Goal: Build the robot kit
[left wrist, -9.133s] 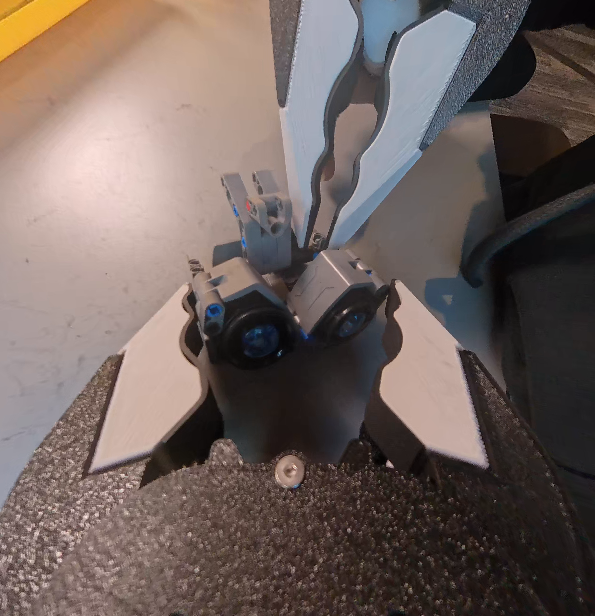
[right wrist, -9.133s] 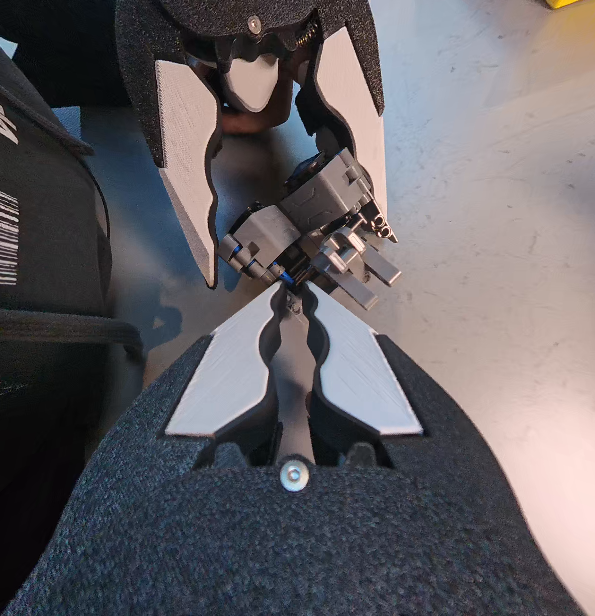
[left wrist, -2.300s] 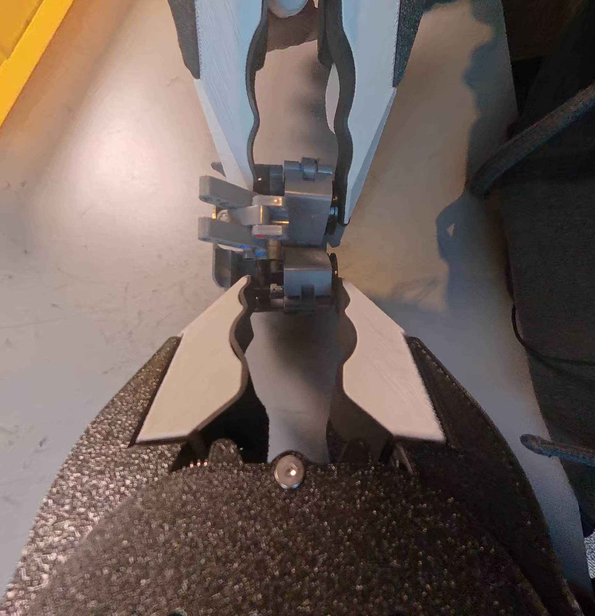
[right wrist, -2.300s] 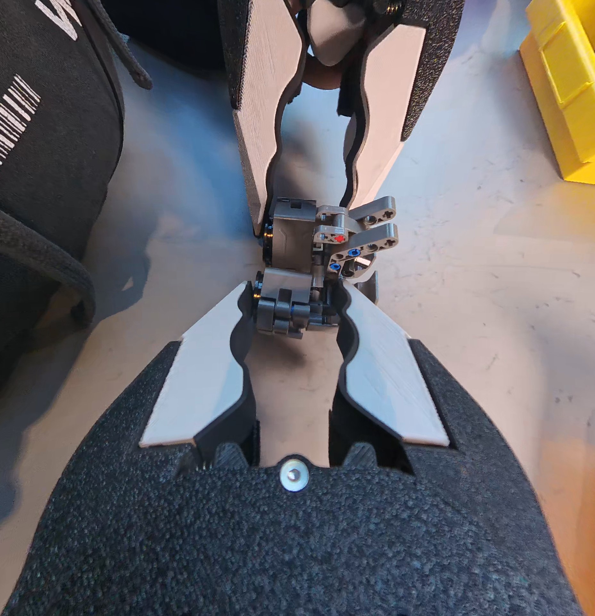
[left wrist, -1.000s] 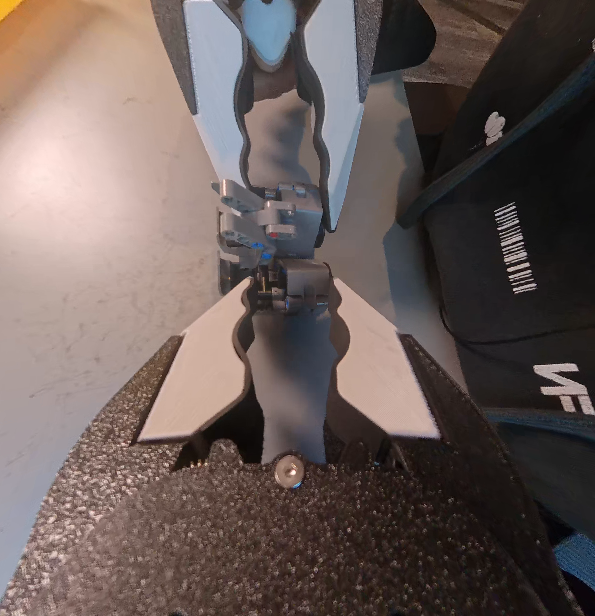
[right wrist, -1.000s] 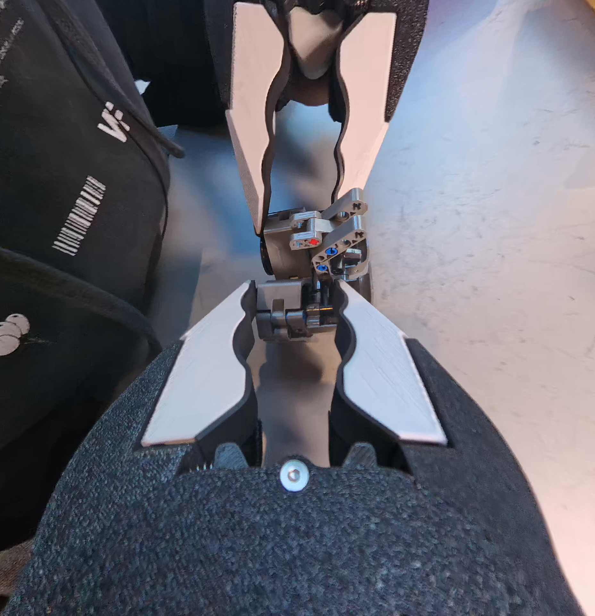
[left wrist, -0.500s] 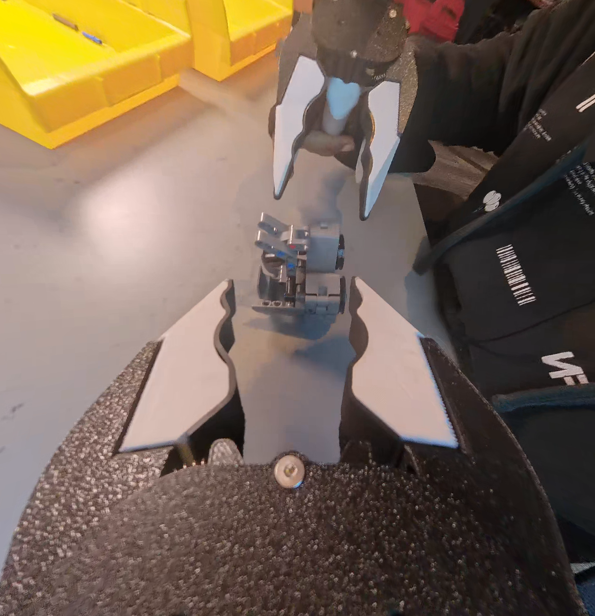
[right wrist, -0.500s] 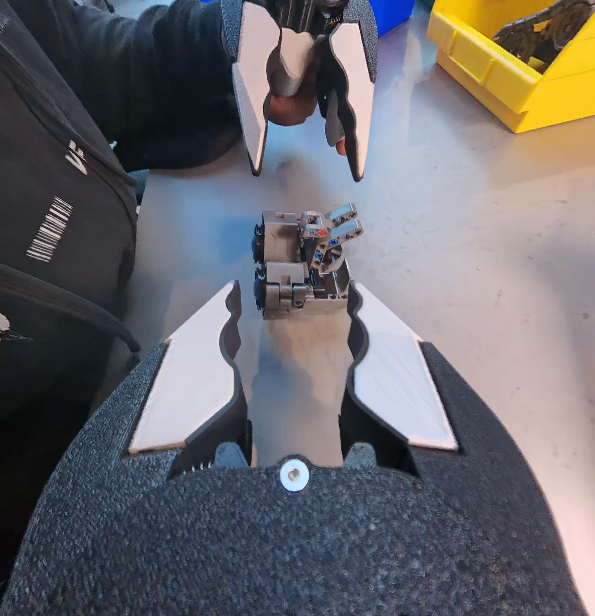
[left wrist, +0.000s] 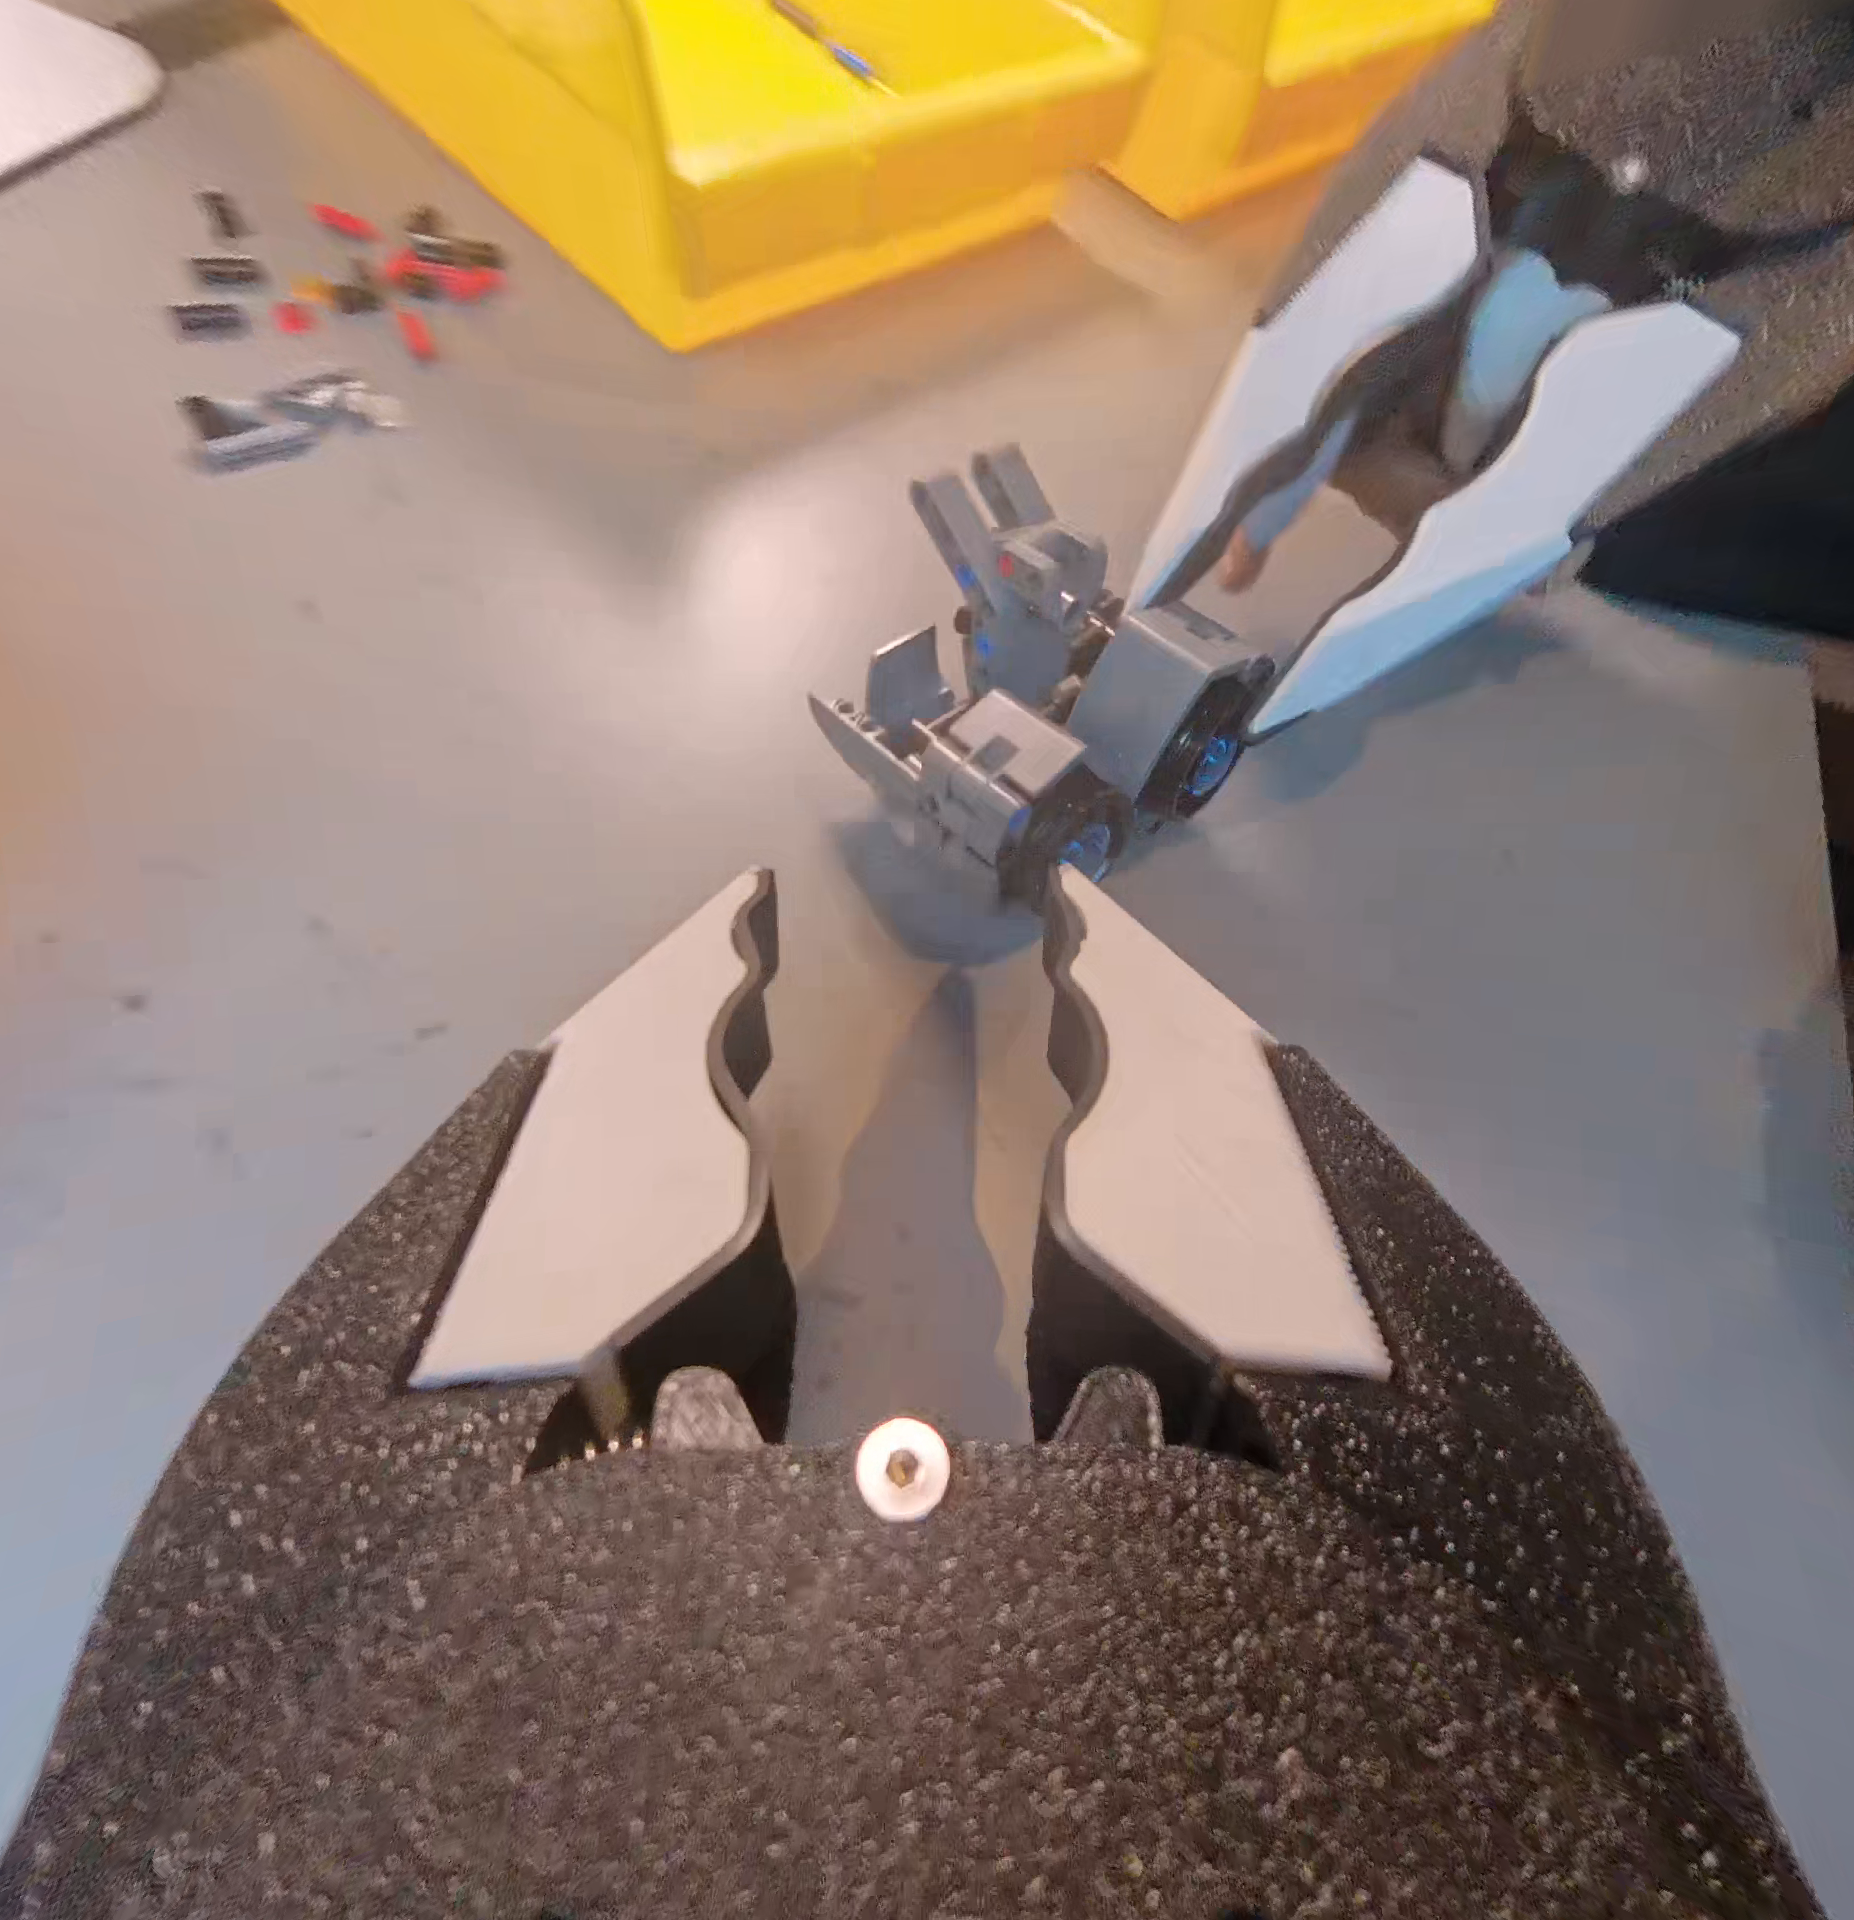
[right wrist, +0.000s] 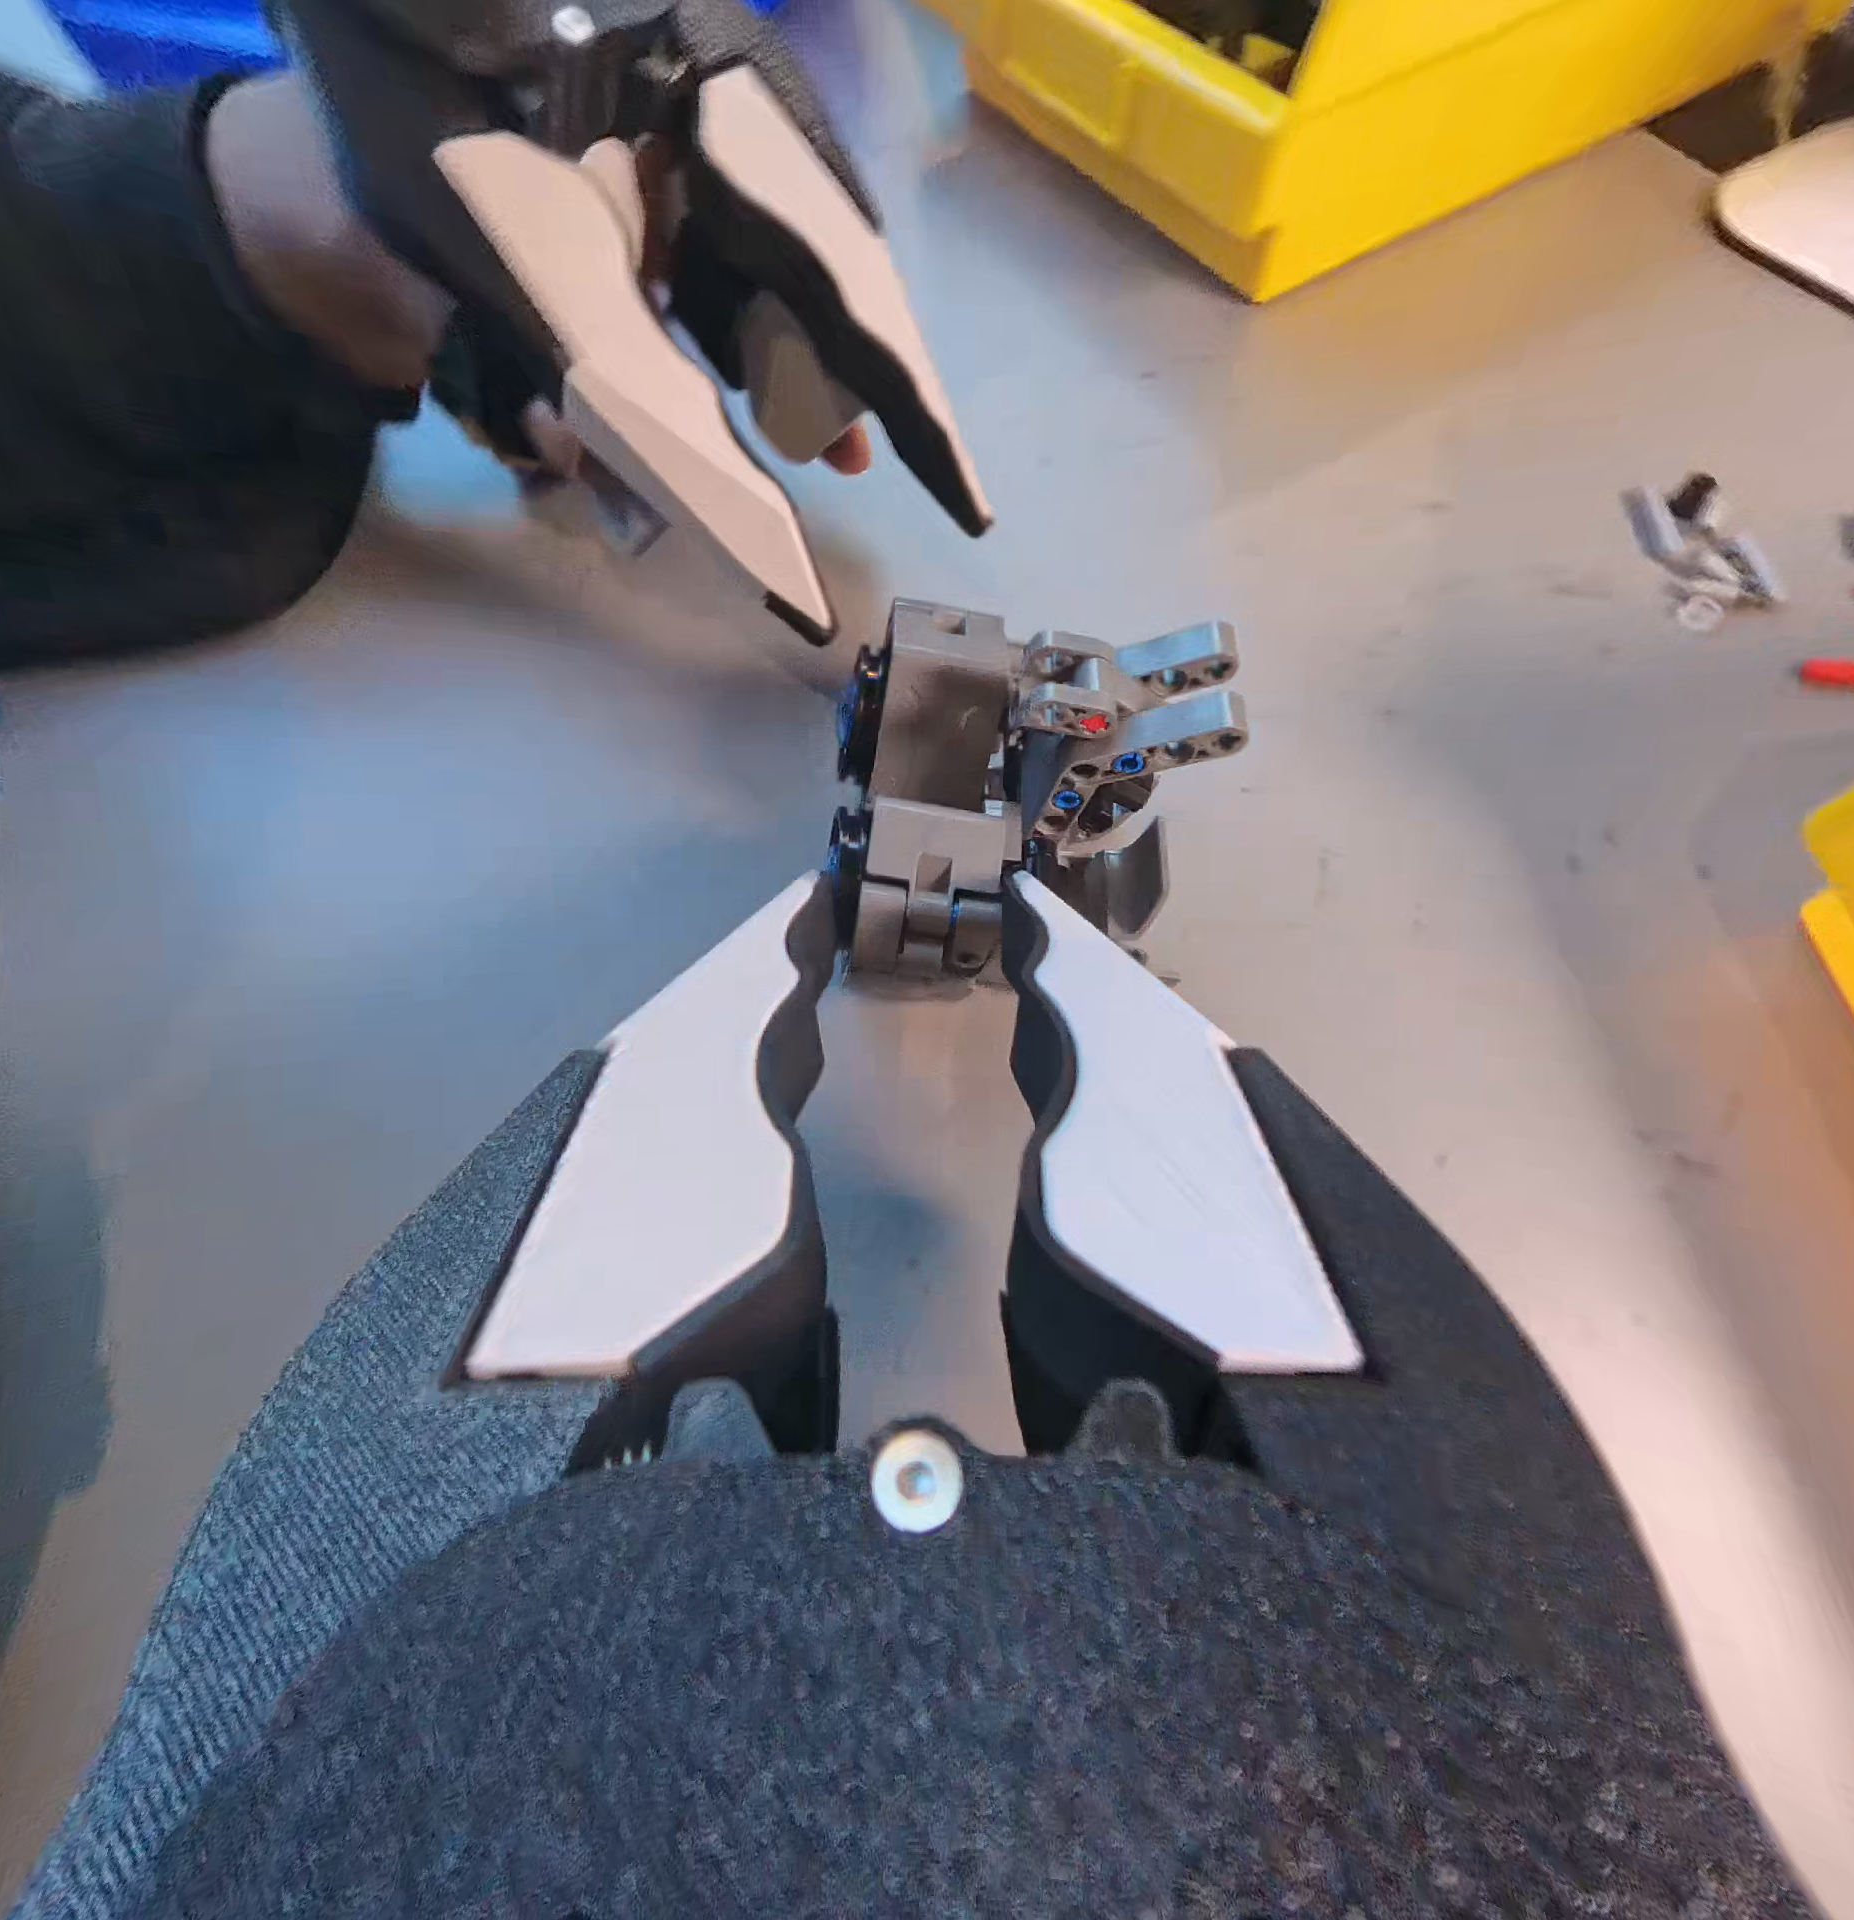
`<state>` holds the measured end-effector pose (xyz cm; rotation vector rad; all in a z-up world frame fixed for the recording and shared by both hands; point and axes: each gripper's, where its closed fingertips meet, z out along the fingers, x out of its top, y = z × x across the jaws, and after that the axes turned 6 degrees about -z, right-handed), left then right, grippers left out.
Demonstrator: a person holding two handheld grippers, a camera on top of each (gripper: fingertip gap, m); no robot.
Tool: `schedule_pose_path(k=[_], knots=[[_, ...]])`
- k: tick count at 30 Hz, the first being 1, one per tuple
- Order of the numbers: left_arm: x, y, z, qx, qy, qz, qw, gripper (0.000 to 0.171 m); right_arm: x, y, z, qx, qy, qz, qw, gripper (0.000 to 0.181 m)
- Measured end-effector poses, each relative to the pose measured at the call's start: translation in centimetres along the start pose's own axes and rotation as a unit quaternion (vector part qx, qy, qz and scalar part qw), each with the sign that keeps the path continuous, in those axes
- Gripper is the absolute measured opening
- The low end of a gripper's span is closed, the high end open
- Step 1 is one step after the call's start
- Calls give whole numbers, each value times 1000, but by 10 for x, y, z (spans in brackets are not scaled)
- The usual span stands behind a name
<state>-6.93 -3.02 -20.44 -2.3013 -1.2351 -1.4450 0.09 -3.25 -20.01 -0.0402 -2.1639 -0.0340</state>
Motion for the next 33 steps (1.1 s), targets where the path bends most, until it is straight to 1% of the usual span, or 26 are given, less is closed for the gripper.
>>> schedule_pose_path(k=[2, 3, 4, 5, 6, 7, 8, 9, 12, 14, 16, 18, 19, 20, 21, 23, 27, 31, 33], knots=[[5, -11, -4, 7, 18, -24, 1000, 52, 5, 10, 8, -19, 8, 32, 999, 34], [8, -11, -7, 4, 29, -23, 999, 52, 8, 9, 12, -14, 13, 32, 999, 42], [10, -9, -9, -6, 36, -23, 999, 52, 15, 3, 16, 4, 26, 28, 999, 51], [10, -4, -11, -20, 35, -27, 999, 56, 23, -7, 17, 33, 50, 23, 998, 55], [8, 2, -10, -36, 29, -30, 998, 64, 31, -15, 17, 60, 76, 23, 995, 57], [7, 8, -9, -44, 25, -25, 998, 73, 34, -18, 16, 76, 89, 25, 993, 58], [8, 12, -7, -44, 25, -12, 999, 78, 35, -22, 13, 97, 94, 20, 991, 56], [8, 17, -5, -44, 24, 6, 999, 83, 36, -24, 9, 110, 101, 11, 989, 54], [6, 26, 6, -27, 9, 37, 999, 102, 42, -15, -8, 94, 137, -41, 985, 50], [5, 29, 17, -19, -2, 40, 999, 108, 53, -12, -23, 89, 188, -68, 976, 50], [6, 28, 28, -4, -16, 39, 999, 114, 69, -9, -43, 84, 261, -81, 958, 52], [2, 20, 36, 21, -38, 50, 998, 112, 77, 3, -53, 61, 295, -72, 951, 59], [-1, 15, 39, 33, -52, 62, 996, 108, 77, 10, -54, 48, 297, -66, 952, 62], [-6, 10, 40, 43, -67, 74, 994, 99, 76, 17, -54, 35, 295, -60, 953, 64], [-11, 6, 40, 44, -79, 83, 992, 94, 73, 22, -54, 28, 294, -54, 954, 65], [-16, -3, 35, 39, -91, 87, 991, 92, 68, 30, -51, 18, 284, -42, 958, 64], [-12, -22, 17, 43, -69, 79, 994, 91, 64, 36, -47, 8, 279, -29, 960, 64], [-13, -42, 5, 77, -60, 78, 992, 92, 60, 32, -41, 9, 271, -36, 962, 61], [-11, -47, 1, 85, -51, 74, 992, 91, 58, 30, -39, 7, 266, -44, 963, 60]])
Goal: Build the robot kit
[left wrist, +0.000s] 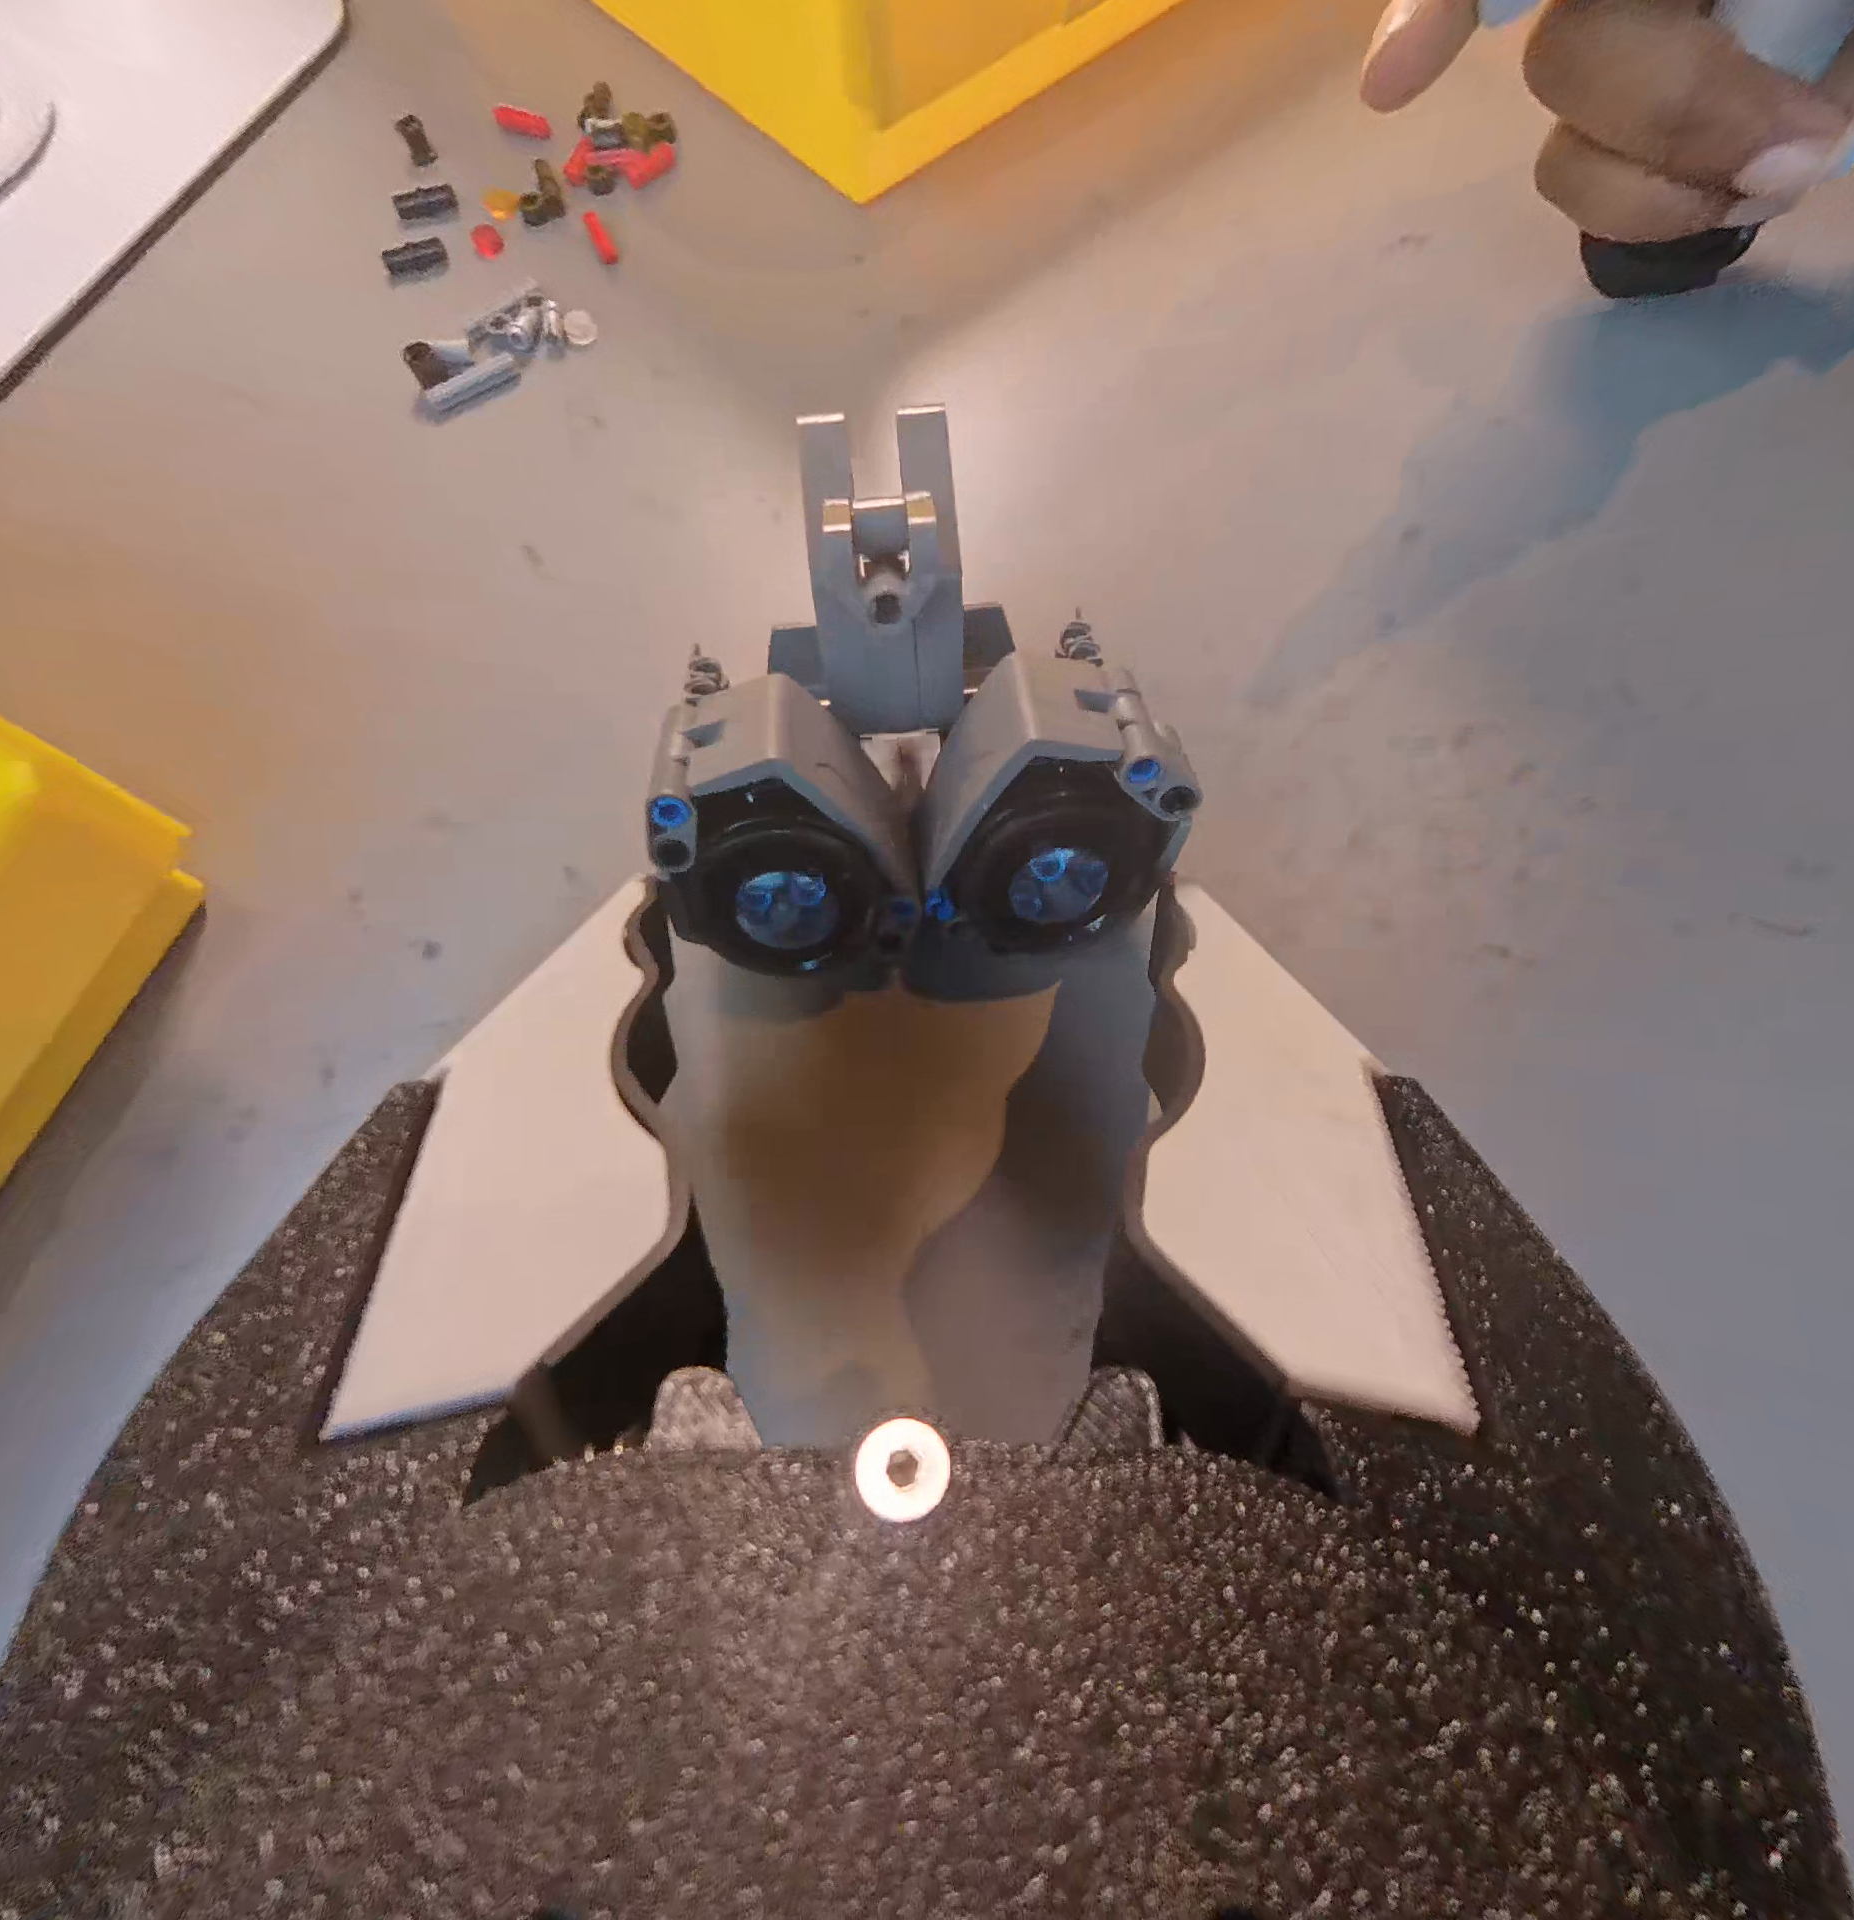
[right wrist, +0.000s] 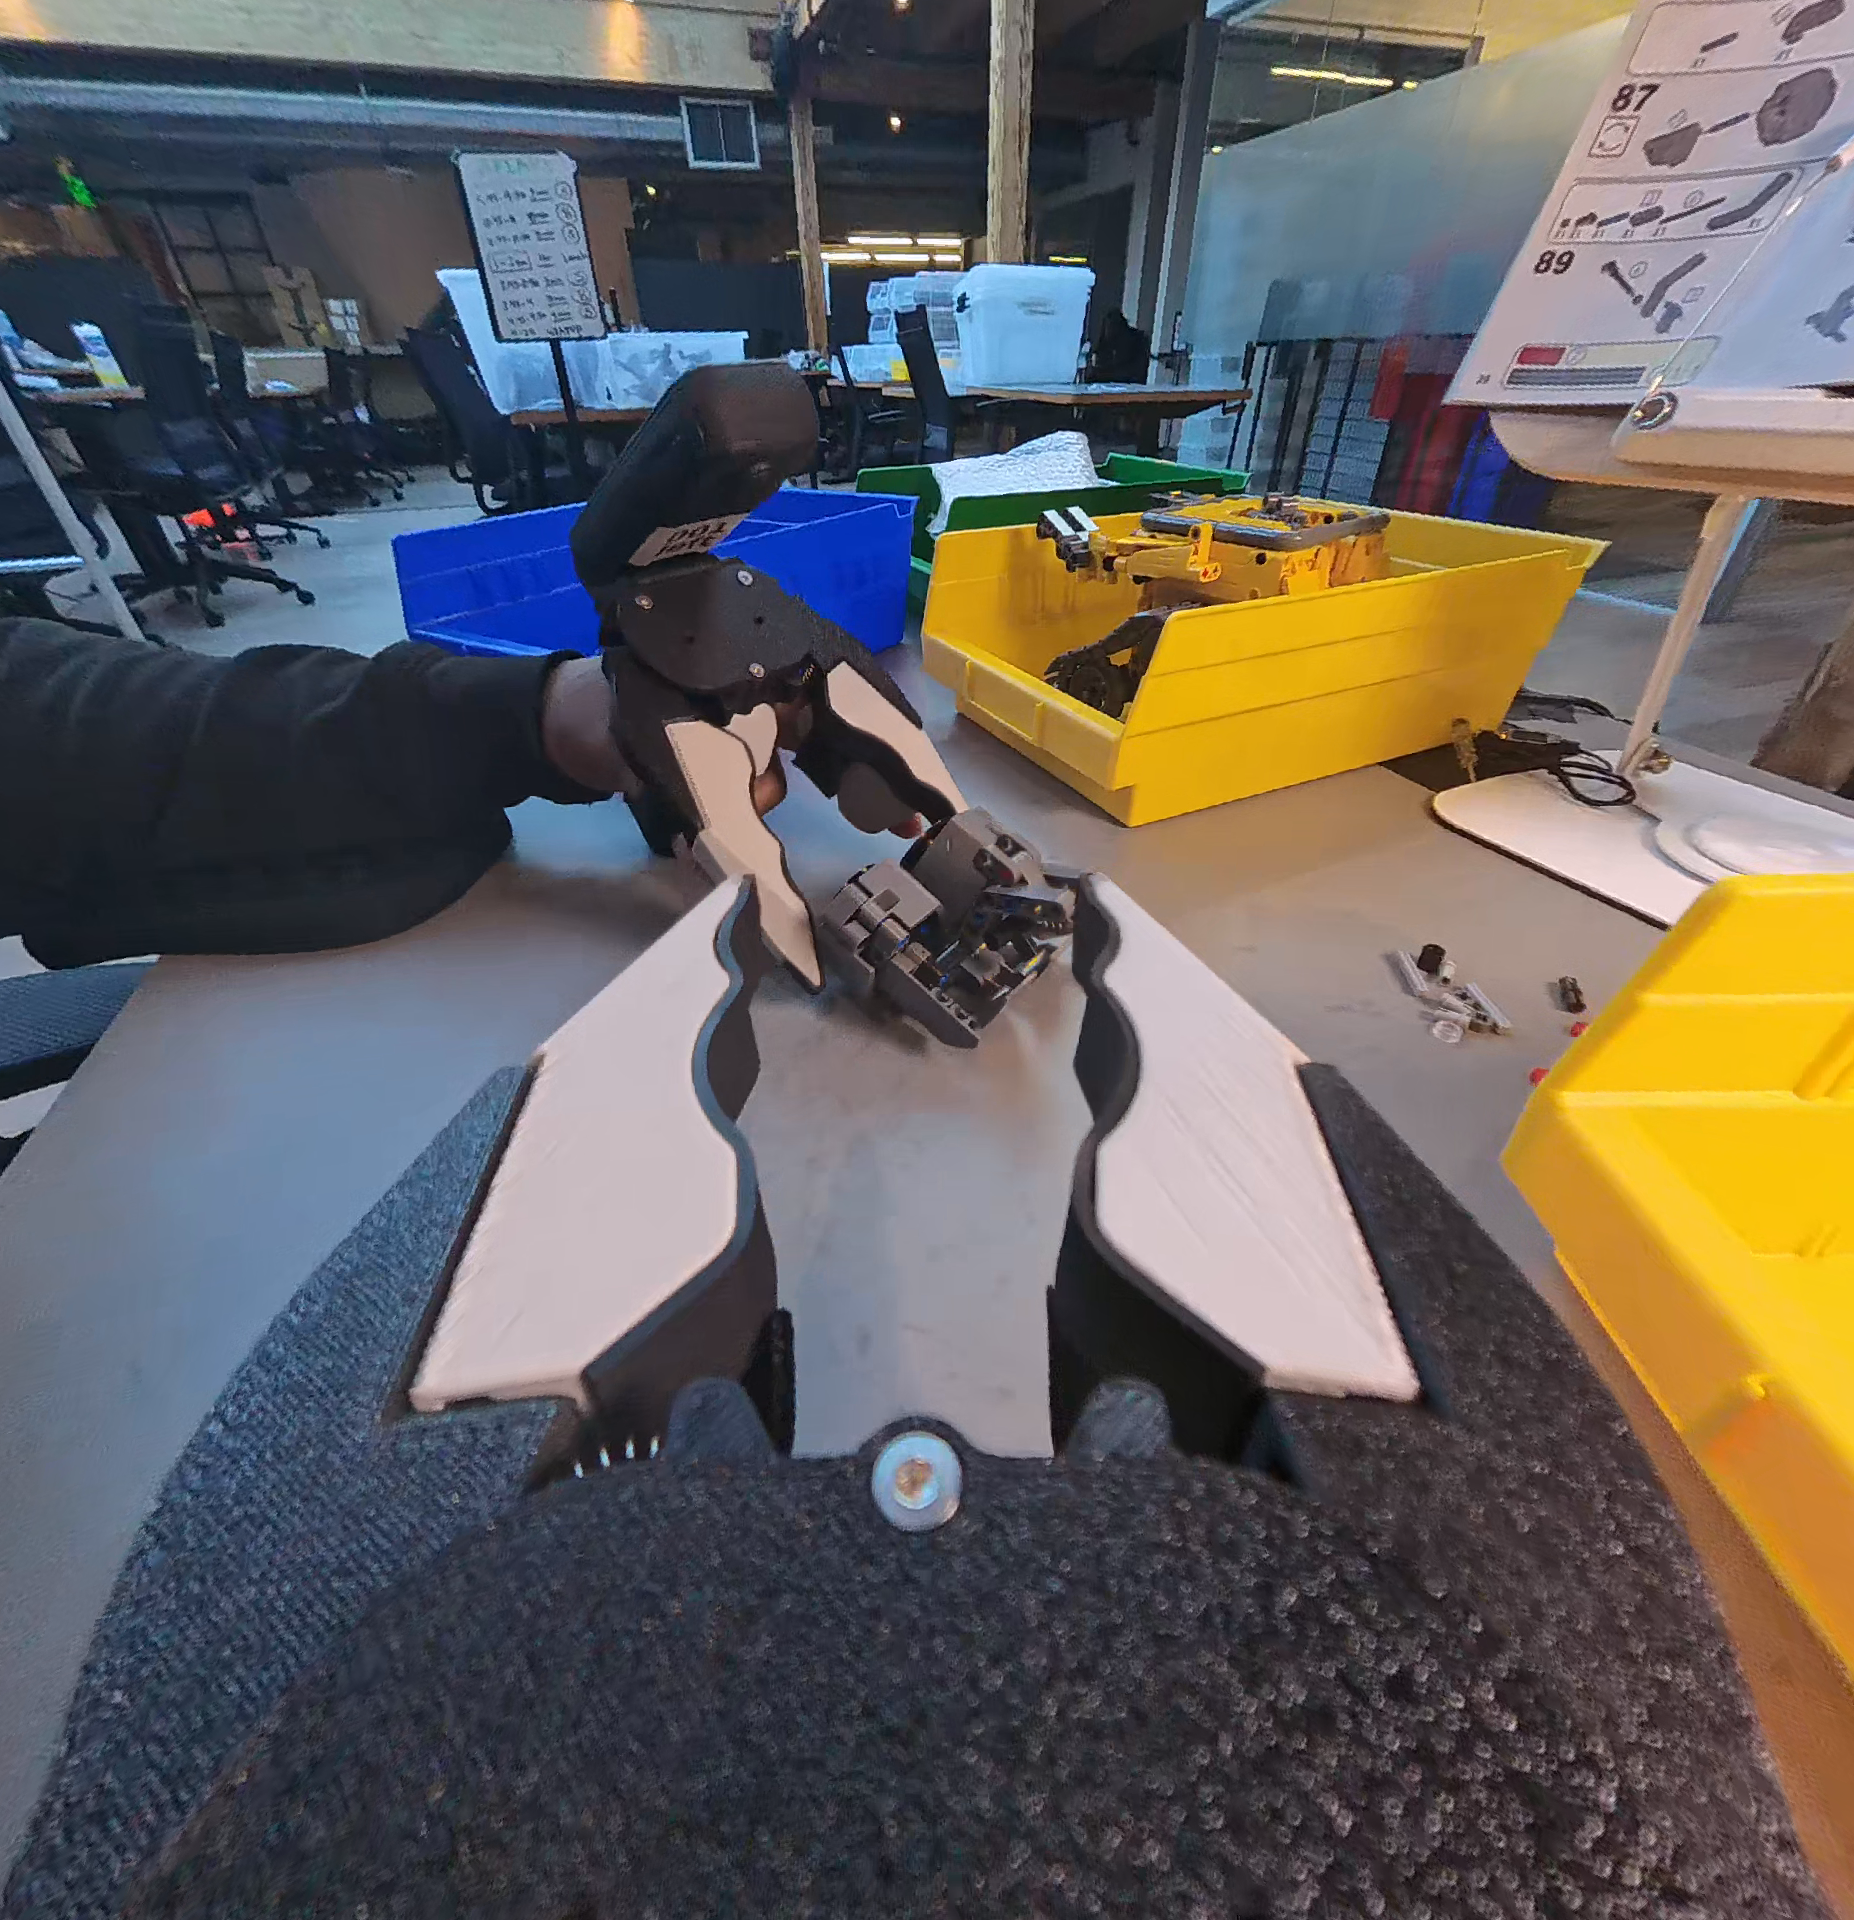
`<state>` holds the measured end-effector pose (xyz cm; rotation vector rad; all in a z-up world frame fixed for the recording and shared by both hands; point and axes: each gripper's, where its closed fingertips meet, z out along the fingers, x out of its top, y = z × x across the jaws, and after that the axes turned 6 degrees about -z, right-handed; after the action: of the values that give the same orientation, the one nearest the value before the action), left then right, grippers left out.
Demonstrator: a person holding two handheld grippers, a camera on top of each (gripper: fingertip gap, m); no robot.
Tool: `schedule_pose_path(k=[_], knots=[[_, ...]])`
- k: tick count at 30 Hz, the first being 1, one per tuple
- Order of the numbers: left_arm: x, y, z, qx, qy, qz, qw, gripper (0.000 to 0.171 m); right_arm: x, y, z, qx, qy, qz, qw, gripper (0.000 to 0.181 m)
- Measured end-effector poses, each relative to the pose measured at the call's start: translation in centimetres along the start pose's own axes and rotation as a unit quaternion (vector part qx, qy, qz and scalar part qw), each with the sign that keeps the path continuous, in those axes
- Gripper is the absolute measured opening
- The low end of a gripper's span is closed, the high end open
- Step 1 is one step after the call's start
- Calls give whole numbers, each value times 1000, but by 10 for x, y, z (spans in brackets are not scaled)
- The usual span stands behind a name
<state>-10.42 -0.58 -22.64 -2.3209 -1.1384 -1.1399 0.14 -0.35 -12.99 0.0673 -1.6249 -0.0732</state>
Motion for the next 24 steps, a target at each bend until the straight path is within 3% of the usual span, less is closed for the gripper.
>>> schedule_pose_path(k=[9, 16, 24], knots=[[3, -5, -10, 6, 25, -12, 1000, 87, -5, -6, 1, -8, -17, -30, 999, 60], [2, 16, -6, -48, 16, 24, 998, 86, -4, -6, 1, -14, -15, -28, 999, 57], [17, 17, -20, -38, 74, 26, 996, 89, 1, -3, -3, -18, 3, -13, 1000, 57]])
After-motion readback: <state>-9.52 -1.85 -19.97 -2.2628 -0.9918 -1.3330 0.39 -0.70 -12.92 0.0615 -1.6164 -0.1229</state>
